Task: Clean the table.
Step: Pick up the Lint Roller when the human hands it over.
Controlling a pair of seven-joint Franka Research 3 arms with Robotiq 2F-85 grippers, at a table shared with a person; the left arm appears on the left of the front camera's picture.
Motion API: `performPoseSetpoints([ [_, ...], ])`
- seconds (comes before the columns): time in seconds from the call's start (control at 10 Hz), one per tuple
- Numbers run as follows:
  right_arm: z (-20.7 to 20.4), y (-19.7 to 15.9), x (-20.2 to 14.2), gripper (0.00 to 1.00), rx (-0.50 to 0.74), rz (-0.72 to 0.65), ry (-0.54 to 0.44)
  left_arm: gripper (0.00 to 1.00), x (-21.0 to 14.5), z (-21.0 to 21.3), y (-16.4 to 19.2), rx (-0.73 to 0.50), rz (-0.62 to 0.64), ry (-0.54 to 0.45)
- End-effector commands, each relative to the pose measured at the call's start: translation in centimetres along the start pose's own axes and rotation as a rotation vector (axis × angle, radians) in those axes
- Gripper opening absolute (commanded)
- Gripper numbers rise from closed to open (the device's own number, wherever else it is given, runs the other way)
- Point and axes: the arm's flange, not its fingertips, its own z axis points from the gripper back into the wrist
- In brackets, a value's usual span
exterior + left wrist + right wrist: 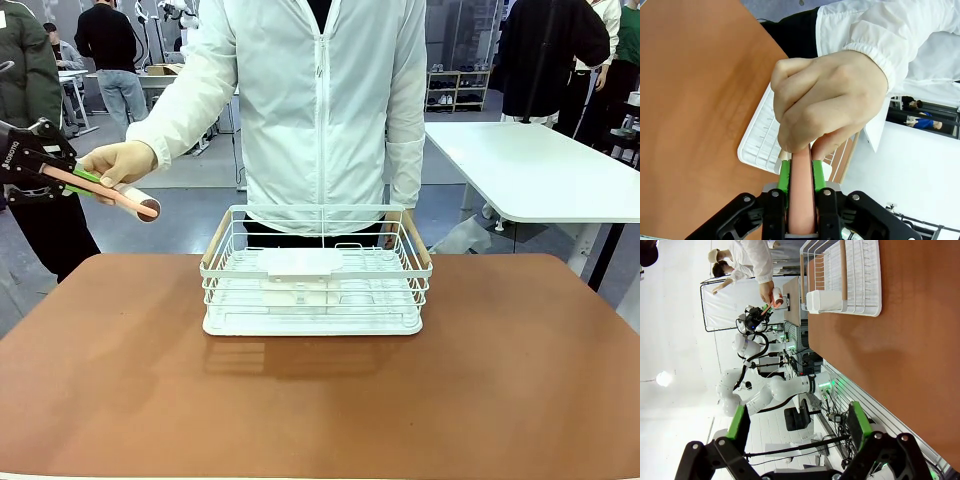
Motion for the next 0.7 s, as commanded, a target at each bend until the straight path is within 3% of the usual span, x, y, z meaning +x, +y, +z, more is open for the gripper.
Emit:
performPoseSetpoints([
  [0.0, 0.01, 0.16, -0.12, 1.00, 0.000, 0.002, -0.001, 0.00, 0.15, -0.43, 0.08, -0.029, -0.016, -0.023],
  [0.3, 0.01, 0.16, -0.12, 1.00, 0.000, 0.002, -0.001, 0.00, 0.11, 0.19, 0.31, -0.078, -0.024, 0.005],
  [0.4, 0.01, 0.16, -0.12, 1.00, 0.000, 0.002, -0.001, 0.00, 0.00, -0.01, 0.01, 0.000, 0.000, 0.000],
  [0.6, 0.01, 0.16, -0.12, 1.00, 0.000, 0.002, -0.001, 0.00, 0.00, -0.01, 0.01, 0.000, 0.000, 0.000],
])
